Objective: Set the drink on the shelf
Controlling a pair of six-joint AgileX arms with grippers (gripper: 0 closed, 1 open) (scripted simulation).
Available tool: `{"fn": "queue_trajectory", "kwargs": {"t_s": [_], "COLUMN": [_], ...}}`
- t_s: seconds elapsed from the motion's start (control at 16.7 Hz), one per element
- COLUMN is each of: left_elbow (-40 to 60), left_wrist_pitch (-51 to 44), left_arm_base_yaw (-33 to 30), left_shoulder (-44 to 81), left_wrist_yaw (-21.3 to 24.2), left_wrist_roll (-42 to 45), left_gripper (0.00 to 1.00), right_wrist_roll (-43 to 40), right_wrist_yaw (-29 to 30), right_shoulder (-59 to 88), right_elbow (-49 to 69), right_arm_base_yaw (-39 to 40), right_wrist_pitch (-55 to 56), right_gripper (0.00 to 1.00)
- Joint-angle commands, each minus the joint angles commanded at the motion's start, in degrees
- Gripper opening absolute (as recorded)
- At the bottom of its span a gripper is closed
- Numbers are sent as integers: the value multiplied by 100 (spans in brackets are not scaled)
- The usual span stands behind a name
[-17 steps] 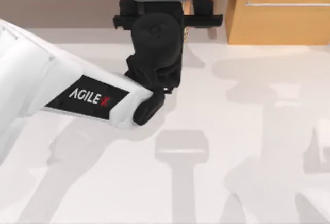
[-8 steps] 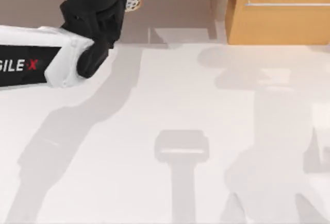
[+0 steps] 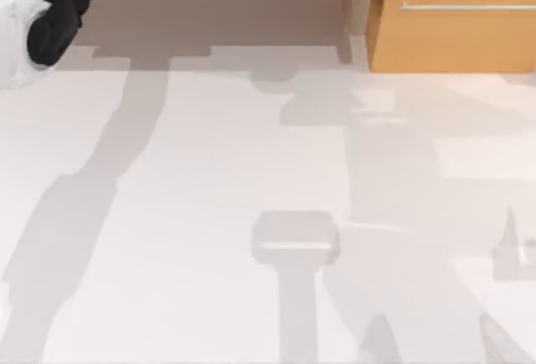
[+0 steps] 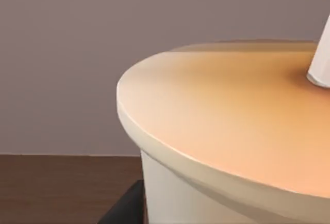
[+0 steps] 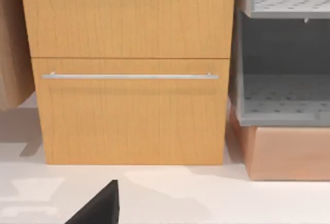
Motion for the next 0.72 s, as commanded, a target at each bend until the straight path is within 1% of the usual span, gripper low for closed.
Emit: {"fn": "queue_trajectory", "kwargs": {"t_s": [0.24,0.72], "left_elbow": [309,267], "left_wrist_pitch": [-267,-215], "left_arm_base_yaw": [237,234], "left_shoulder": [11,10], "left_wrist_yaw": [294,373], "left_wrist_roll": [65,14], "left_gripper": [0,0], "right_wrist_roll": [0,0], "right_wrist_yaw": [0,0], "right_shoulder": [0,0], "right_elbow": [0,0], "right_arm_base_yaw": [0,0], "right_wrist_pitch": [0,0], "right_gripper": [100,100]}}
